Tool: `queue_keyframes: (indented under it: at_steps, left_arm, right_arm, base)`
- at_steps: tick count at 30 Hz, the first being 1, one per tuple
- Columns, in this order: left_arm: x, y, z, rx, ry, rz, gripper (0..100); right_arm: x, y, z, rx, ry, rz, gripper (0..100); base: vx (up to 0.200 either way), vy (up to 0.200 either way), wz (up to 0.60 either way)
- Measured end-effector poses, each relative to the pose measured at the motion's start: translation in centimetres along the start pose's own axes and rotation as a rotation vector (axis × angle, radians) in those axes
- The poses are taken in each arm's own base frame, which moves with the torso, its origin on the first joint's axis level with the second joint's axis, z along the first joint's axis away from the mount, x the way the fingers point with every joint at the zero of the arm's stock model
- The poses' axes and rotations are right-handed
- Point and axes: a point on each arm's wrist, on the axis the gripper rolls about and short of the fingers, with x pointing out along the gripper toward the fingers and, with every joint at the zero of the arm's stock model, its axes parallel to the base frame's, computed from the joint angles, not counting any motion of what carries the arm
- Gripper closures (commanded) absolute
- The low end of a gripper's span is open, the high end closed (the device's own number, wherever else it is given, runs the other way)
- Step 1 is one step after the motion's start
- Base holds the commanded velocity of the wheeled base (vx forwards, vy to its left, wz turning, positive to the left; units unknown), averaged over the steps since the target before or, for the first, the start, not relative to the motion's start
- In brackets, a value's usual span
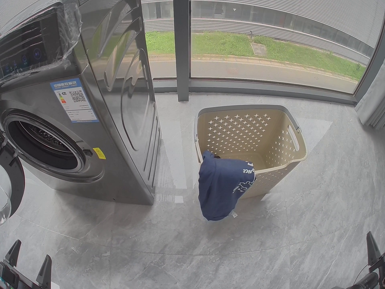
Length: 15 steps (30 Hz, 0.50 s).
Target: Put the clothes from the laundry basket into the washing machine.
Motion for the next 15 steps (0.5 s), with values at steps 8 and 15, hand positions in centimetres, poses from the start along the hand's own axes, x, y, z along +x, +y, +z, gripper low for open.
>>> queue_keyframes:
  at_steps: [8,15]
  left_arm:
    - [0.0,0.0,0.0,0.002,0.000,-0.001,0]
    - [0.0,0.0,0.0,0.002,0.000,-0.001,0]
  right_arm:
    - [1.6,0.3,3.0,0.000,0.068,0.095,0]
    - [5.8,0.6,4.2,0.020,0.215,0.191,0]
  base:
    - [0.000,0.000,0.00]
    - [0.000,0.000,0.00]
